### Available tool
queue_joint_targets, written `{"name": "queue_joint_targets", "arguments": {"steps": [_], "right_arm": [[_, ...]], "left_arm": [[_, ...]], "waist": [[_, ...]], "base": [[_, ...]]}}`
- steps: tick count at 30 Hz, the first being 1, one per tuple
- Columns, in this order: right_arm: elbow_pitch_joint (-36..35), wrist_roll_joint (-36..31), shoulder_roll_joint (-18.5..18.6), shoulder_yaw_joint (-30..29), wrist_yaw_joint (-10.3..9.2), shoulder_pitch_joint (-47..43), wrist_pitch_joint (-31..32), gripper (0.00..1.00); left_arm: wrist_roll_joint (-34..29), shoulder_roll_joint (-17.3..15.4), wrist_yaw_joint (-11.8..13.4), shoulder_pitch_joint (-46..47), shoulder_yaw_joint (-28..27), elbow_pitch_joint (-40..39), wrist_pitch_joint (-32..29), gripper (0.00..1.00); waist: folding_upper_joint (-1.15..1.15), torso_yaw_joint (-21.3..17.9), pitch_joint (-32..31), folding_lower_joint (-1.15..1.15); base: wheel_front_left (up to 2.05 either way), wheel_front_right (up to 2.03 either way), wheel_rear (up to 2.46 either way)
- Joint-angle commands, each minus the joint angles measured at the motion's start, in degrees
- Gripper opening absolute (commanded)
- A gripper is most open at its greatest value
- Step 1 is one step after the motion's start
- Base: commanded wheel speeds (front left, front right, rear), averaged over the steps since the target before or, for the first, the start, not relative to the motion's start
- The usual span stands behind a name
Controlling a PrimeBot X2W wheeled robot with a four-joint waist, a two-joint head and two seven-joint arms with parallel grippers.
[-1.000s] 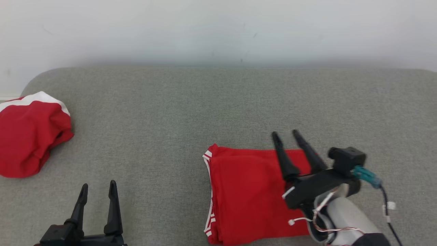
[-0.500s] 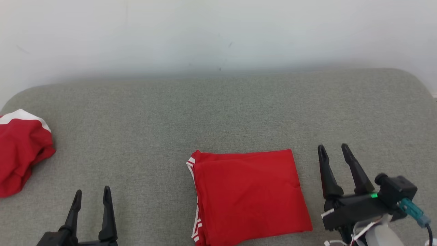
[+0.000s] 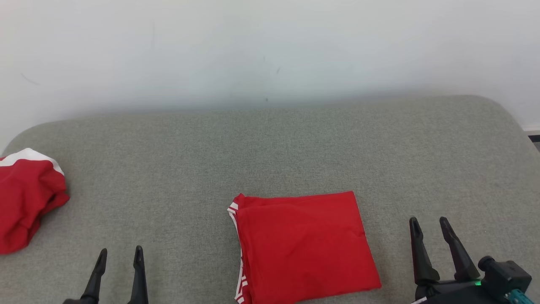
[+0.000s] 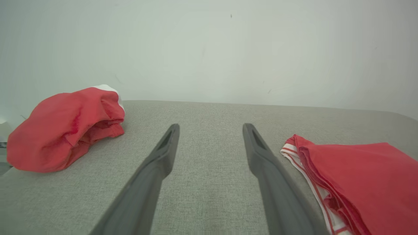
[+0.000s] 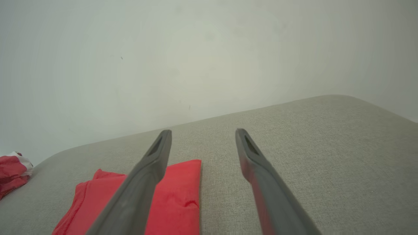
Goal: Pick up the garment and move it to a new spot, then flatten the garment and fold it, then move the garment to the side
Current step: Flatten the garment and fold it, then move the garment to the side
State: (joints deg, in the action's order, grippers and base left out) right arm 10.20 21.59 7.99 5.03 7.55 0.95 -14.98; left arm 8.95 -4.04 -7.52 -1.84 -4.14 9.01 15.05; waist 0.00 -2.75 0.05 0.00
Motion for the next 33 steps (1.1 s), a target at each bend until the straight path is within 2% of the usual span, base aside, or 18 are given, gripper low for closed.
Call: {"name": "queue_joint_targets", "arguments": {"steps": [1, 6, 33], "right_arm": [[-0.5, -0.3, -0.3, -0.4, -0.11, -1.0, 0.0, 1.0], [-2.0, -1.0, -0.8, -1.5, -0.11, -3.0, 0.7, 1.0], [-3.1, -2.8, -1.4, -1.0, -0.11, -3.3, 3.2, 1.0]], "left_arm": [[-0.5, -0.4, 0.1, -0.9, 0.1, -0.3, 0.2, 1.0], [-0.9, -1.4, 0.1, -1.9, 0.2, -1.3, 0.2, 1.0], [-1.0, -0.6, 0.2, -2.6, -1.0, -2.1, 0.2, 1.0]], "waist": [[0.0, 0.2, -0.2, 0.0], [0.0, 0.7, -0.5, 0.0], [0.0, 1.5, -0.3, 0.0]], "base": [[0.0, 0.0, 0.0], [0.0, 0.0, 0.0], [0.0, 0.0, 0.0]]}}
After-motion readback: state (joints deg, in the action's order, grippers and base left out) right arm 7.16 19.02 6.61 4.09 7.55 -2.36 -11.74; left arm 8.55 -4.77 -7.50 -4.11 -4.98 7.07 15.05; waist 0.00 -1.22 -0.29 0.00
